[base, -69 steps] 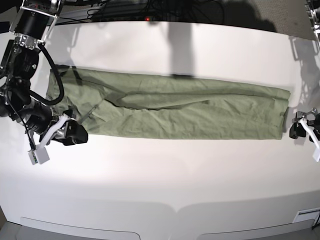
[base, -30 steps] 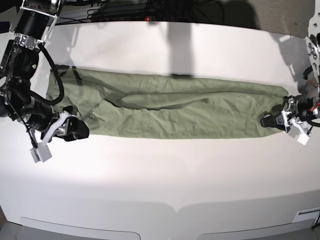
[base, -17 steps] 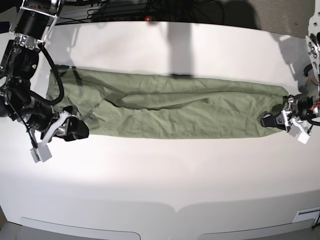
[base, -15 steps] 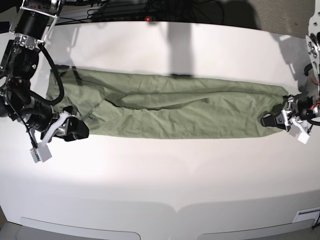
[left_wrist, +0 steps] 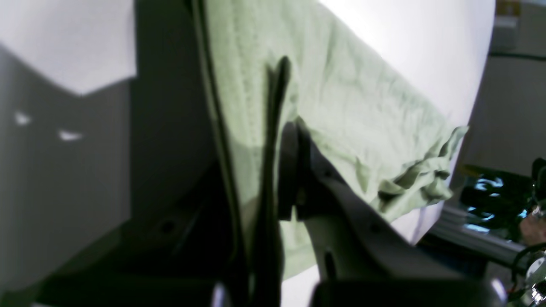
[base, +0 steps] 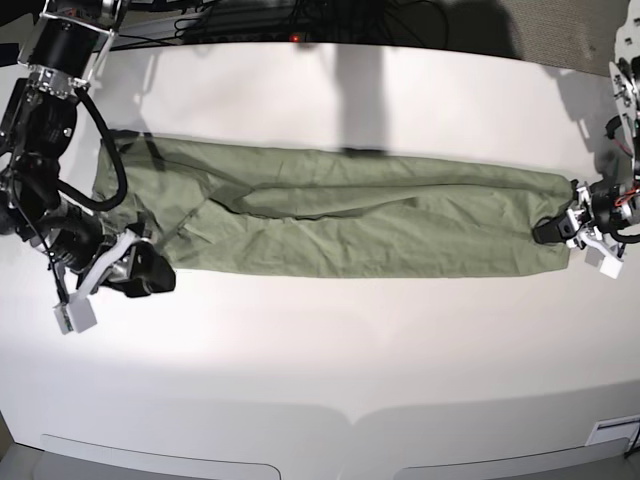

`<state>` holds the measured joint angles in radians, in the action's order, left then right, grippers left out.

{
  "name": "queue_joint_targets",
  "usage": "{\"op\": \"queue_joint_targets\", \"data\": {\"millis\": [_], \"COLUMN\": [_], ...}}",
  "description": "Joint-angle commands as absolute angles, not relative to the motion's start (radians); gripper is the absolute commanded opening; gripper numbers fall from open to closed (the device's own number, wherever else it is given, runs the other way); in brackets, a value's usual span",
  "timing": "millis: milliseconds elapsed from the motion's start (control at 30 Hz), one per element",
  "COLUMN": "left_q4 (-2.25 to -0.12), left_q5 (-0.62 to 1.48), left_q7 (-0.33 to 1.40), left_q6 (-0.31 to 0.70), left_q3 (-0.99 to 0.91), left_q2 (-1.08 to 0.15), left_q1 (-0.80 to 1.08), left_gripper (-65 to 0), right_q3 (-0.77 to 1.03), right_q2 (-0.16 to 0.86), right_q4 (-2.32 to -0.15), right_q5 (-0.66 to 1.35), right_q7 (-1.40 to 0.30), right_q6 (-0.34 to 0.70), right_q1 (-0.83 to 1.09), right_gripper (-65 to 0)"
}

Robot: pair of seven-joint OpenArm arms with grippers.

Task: Fold the T-shirt properly
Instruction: 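Drag the strip's end with the left gripper toward the right gripper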

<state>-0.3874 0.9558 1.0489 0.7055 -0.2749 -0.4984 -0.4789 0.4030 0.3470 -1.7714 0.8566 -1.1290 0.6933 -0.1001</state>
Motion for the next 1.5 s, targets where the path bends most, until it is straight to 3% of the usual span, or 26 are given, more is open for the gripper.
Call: {"op": "queue_joint_targets", "data": {"millis": [0, 333, 500, 833, 1200, 1467], "left_q4": [-0.414, -0.62, -0.696, -0.712, -0.99, -1.357], "left_q5": [0.997, 1.074, 1.075, 1.089, 0.885, 0.724], "left_q7": [1.044, 1.205, 1.307, 1.289, 1.266, 1.275], "left_q6": [0.698, 0.698, 0.648, 0.644, 0.575, 0.548], "left_q3": [-0.274, -0.274, -0.274, -0.274, -0.274, -0.274], "left_q2": [-0.51, -0.446, -0.402, -0.273, -0.244, -0.182], "left_q1": [-0.499, -0.499, -0.496, -0.496, -0.471, -0.329], "left_gripper": [-65.0, -65.0, -65.0, -65.0, -65.0, -65.0], "right_q3": [0.406, 0.406, 0.406, 0.406, 0.406, 0.406], "right_q2": [0.363, 0.363, 0.363, 0.362, 0.362, 0.353], "right_q4": [-1.807, -1.909, -1.909, -1.909, -1.909, -1.909], "right_q5": [0.876, 0.875, 0.875, 0.873, 0.864, 0.864], "right_q7": [-1.089, -1.069, -1.076, -1.076, -1.085, -1.078], "right_q6": [0.698, 0.698, 0.698, 0.698, 0.698, 0.698], "right_q1": [-0.122, -0.15, -0.195, -0.205, -0.205, -0.205], "right_gripper": [-40.0, -39.9, -39.9, -39.9, -39.9, -39.9]}}
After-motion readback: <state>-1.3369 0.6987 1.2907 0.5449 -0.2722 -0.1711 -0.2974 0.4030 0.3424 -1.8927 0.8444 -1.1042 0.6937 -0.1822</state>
